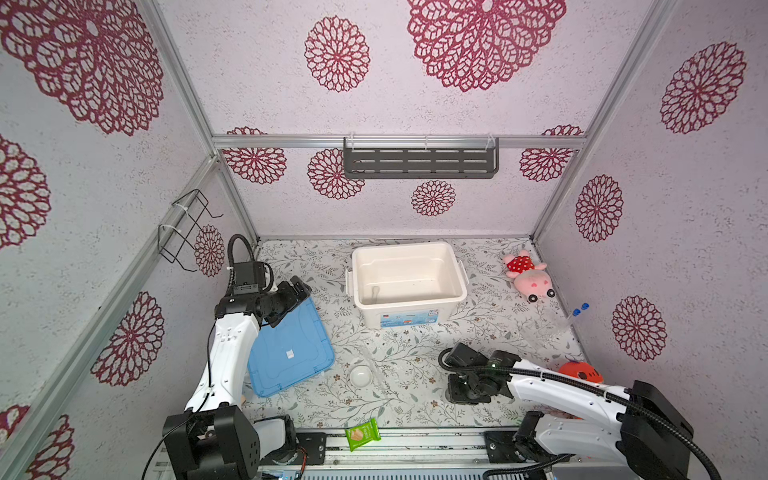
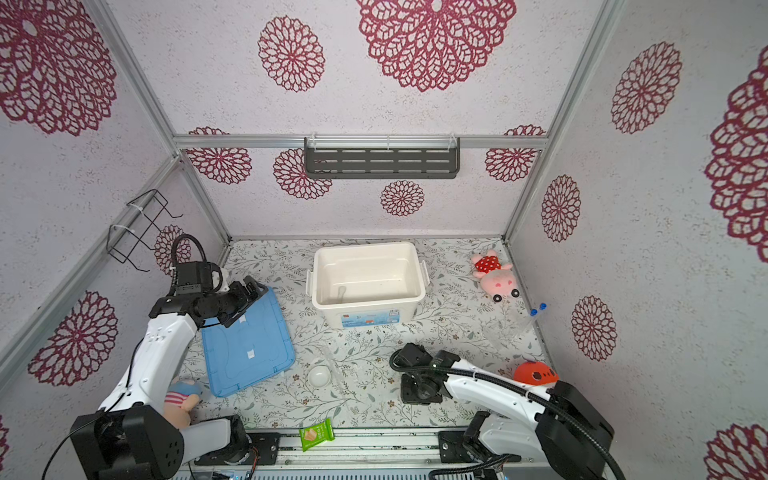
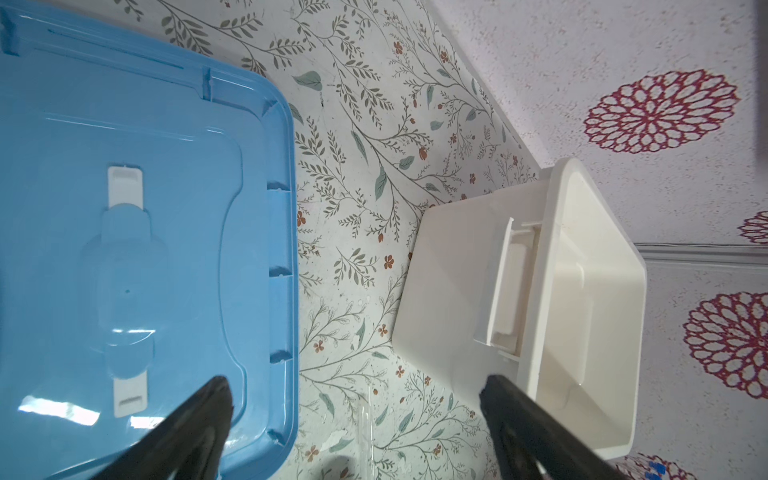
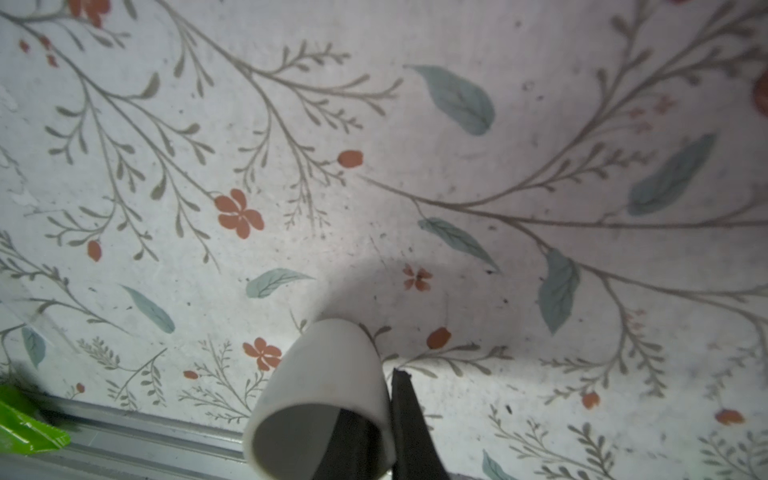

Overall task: Organize the chemistry lab equipment
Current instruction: 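Lower the right gripper onto the small white mortar cup and grasp it, then carry the mortar cup with the right gripper into the white bin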

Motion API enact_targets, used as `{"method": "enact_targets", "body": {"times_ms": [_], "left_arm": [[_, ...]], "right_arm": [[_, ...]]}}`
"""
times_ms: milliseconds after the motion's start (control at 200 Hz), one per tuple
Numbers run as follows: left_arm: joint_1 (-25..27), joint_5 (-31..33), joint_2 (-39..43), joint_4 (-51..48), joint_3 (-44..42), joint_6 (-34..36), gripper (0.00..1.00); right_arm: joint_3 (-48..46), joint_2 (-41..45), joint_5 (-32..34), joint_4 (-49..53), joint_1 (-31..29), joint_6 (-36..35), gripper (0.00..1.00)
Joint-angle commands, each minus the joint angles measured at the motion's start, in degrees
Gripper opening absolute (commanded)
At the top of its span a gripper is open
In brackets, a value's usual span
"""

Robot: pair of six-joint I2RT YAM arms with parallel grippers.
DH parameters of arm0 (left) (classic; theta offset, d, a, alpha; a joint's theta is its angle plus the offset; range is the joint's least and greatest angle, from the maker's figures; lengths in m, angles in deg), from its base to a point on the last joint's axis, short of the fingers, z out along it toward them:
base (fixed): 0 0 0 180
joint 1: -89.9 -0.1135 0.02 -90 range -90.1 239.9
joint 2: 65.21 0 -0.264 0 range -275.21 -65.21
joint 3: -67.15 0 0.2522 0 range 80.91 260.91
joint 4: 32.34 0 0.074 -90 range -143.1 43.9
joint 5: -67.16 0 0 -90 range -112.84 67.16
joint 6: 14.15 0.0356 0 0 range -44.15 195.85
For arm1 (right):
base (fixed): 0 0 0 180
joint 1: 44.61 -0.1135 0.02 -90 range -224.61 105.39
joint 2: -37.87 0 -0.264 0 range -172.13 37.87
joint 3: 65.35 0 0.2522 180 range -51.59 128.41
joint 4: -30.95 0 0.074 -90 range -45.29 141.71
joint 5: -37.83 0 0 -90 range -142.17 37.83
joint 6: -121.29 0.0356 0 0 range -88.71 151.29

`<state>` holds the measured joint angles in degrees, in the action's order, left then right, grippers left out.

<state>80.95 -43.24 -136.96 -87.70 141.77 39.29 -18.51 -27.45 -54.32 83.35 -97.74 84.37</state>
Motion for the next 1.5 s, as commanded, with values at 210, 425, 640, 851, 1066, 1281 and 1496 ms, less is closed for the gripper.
{"method": "enact_targets", "body": {"times_ms": [210,425,640,851,1066,1281,1496], "left_arm": [[-0.5,-0.29,-1.15,-1.24,3.28,1.07,0.98],[-0.45,-2.13,-0.38,-0.42,1.59,-1.19,0.98],[-0.24,-4.69,-0.19,-4.01,-0.59,0.08,0.98],[-0.18,-4.74,0.82,-6.5,-2.08,0.41,0.98],[0.45,-4.47,-0.85,-6.91,-2.92,2.08,0.99],[0.52,-3.44,-0.49,-5.2,-4.4,1.69,0.99],[0.6,-2.59,-1.5,-5.93,-3.55,3.23,0.99]], "right_arm": [[16.43,7.96,22.39,8.51,1.8,-3.88,0.0],[36.02,-3.73,15.94,4.01,15.05,-31.7,0.0],[54.52,-22.85,7.11,7.1,21.45,-45.76,0.0],[68.33,-38.91,11.34,11.08,23.1,-55.88,0.0],[88.45,-55.81,9.55,23.63,23.94,-58.9,0.0],[99.46,-66.75,14.31,30.1,23.77,-53.09,0.05],[98.95,-69.93,12.39,29.94,23.77,-56.16,0.08]]}}
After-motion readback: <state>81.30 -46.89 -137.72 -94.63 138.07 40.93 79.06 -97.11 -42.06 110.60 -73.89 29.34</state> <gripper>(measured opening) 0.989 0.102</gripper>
